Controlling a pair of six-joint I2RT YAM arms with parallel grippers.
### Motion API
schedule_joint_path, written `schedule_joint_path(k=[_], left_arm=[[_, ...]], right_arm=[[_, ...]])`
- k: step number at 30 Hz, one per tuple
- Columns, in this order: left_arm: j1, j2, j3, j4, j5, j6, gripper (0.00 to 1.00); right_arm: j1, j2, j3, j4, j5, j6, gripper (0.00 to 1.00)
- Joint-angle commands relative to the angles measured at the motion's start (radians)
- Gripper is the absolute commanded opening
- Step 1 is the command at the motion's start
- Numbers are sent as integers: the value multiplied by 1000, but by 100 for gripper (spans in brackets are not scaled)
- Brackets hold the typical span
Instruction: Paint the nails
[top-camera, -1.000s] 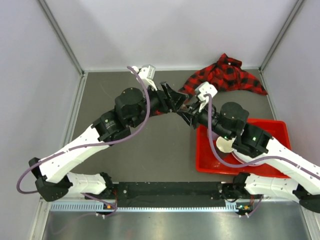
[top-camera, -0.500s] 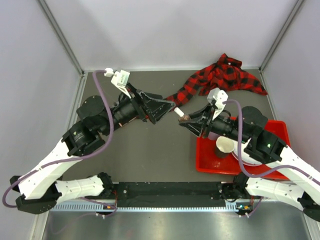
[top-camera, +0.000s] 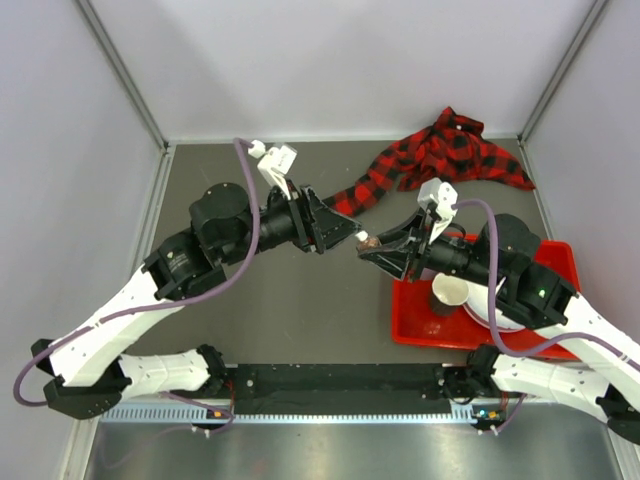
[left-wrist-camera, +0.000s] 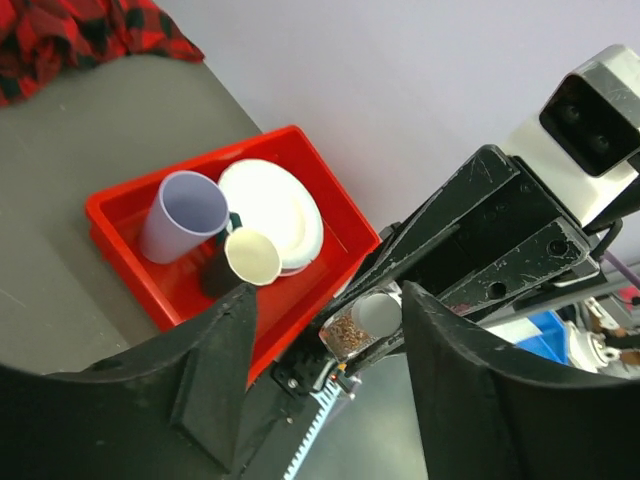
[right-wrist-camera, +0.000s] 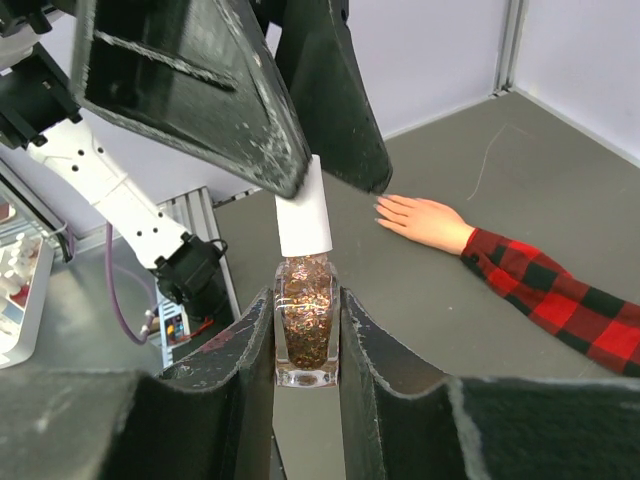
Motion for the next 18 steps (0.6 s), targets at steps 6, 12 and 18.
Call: schedule_joint_path(k=[6,12,18], left_arm=[[2,-1,9,89,83,-18,57],[4,14,15,85,114,-12,50],[2,17,12,92,134,-3,40]], right_arm=[[-9,-9,19,31,-6,1,0],[-11,-2,17,37,0,-5,0],[-11,1,16,37,4,-12,0]])
